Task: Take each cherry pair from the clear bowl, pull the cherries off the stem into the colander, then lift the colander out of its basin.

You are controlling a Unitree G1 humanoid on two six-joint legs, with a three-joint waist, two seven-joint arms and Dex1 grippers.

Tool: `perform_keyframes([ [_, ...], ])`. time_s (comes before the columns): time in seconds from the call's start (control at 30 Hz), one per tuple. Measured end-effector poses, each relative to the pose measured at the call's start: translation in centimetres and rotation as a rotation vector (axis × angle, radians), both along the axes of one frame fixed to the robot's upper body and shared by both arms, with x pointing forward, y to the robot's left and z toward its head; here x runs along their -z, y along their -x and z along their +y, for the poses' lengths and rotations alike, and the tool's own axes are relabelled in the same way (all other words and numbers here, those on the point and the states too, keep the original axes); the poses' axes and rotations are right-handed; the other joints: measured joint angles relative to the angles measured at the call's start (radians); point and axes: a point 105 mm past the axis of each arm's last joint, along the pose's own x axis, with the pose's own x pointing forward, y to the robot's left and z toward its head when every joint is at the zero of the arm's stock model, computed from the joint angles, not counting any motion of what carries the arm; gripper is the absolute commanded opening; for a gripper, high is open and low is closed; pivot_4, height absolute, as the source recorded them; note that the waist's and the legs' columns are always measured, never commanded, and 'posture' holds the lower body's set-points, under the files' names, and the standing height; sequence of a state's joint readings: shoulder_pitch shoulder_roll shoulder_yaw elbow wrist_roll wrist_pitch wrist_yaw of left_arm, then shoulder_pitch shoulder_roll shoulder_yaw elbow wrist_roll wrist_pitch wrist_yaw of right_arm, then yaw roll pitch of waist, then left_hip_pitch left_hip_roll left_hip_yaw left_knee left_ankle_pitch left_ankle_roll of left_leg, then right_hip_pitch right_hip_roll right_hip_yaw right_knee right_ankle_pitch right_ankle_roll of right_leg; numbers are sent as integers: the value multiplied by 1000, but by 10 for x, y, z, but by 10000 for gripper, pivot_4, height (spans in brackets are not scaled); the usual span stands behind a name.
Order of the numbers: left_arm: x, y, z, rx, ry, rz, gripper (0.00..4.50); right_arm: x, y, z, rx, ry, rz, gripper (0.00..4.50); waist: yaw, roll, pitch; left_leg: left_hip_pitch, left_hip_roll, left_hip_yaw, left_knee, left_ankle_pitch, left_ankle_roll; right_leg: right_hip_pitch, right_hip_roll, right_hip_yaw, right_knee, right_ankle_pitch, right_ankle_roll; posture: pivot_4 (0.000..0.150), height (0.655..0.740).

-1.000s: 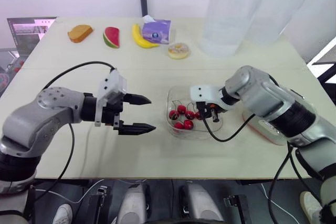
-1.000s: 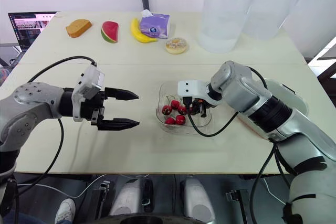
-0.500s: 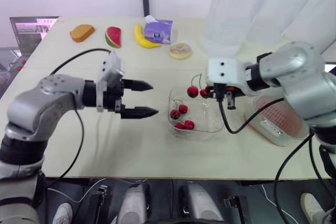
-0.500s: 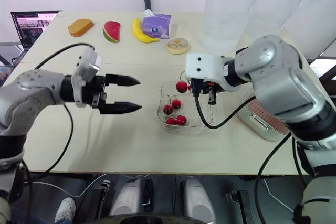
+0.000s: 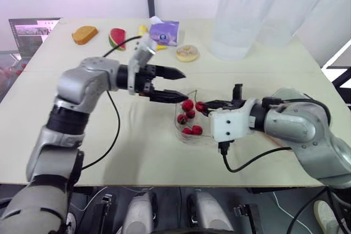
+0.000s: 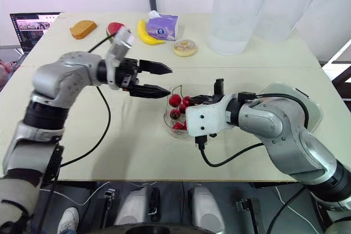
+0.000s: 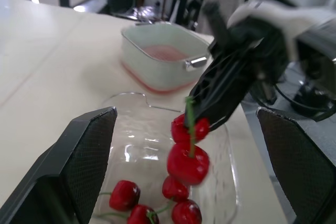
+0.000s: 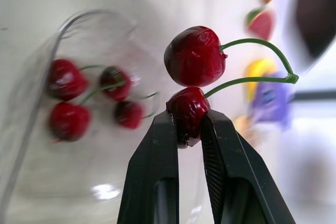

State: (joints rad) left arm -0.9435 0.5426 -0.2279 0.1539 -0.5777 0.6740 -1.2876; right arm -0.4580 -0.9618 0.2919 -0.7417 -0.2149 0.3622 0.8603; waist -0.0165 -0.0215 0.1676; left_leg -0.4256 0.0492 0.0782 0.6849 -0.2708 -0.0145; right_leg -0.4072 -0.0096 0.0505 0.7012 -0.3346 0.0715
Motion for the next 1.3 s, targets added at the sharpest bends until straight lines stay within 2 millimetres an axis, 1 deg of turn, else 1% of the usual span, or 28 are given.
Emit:
perform_keyframes([
  [0.1, 6, -3, -9, 24, -15, 10, 45000, 1, -2, 0, -14, 17, -36, 1819, 0, 0, 0, 0, 0, 0, 0, 0, 0, 0, 0, 0, 0, 0, 0, 1500, 7400],
  [0.2, 6, -8, -18, 23, -7, 49, 45000, 1, -4, 0, -27, 37, -60, 1819, 2, 0, 0, 0, 0, 0, 0, 0, 0, 0, 0, 0, 0, 0, 0, 1500, 7400],
  [0.33, 2, -13, -17, 13, -21, 61, 45000, 2, -5, -2, -32, 60, -72, 1819, 1, 0, 0, 0, 0, 0, 0, 0, 0, 0, 0, 0, 0, 0, 0, 1500, 7400],
  [0.4, 3, -14, -17, 8, -25, 64, 45000, 3, -5, -2, -33, 61, -67, 1819, 1, 0, 0, 0, 0, 0, 0, 0, 0, 0, -1, 0, 0, 0, 0, 1500, 7400],
  [0.5, 4, -14, -19, 7, -29, 66, 36128, 4, -4, 1, -44, 54, -68, 1779, 2, 0, 0, 0, 0, -1, 0, 0, 0, 0, -1, 0, 0, 0, 0, 1500, 7400],
  [0.57, 5, -15, -18, 0, -37, 60, 26222, 4, -4, 1, -45, 53, -66, 1779, 2, 0, 0, 0, 0, -1, 0, 0, -1, 0, -1, 0, 0, 0, 0, 1500, 7400],
  [0.7, 9, -16, -21, -12, -45, 58, 4932, 5, -6, 0, -36, 60, -60, 1779, 3, 0, 0, 0, 0, 0, 0, 1, -1, 0, -1, 0, 0, 0, 0, 1500, 7400],
  [0.73, 11, -15, -22, -10, -45, 60, 298, 5, -6, 0, -36, 60, -57, 1779, 3, 0, 0, 0, 0, 0, 0, 1, -1, 0, -1, 0, 0, 0, 0, 1500, 7400],
  [0.87, 18, -14, -21, -17, -60, 65, 298, 7, -6, 0, -37, 64, -44, 1779, 2, 0, 0, 0, 0, -1, 0, 1, -1, 0, -1, 0, 0, 0, 0, 1500, 7400],
  [1.13, 18, -12, -22, -15, -63, 80, 298, 7, -7, 0, -32, 63, -48, 1779, 3, 0, 0, 0, 0, -1, 0, 1, -1, 0, -1, 0, 0, 0, 0, 1500, 7400],
  [1.3, 15, -13, -22, -17, -56, 89, 298, 7, -8, 1, -25, 54, -45, 1779, 3, 0, 0, 0, 0, -1, 0, 1, -1, 0, -1, 0, 0, 0, 0, 1500, 7400],
])
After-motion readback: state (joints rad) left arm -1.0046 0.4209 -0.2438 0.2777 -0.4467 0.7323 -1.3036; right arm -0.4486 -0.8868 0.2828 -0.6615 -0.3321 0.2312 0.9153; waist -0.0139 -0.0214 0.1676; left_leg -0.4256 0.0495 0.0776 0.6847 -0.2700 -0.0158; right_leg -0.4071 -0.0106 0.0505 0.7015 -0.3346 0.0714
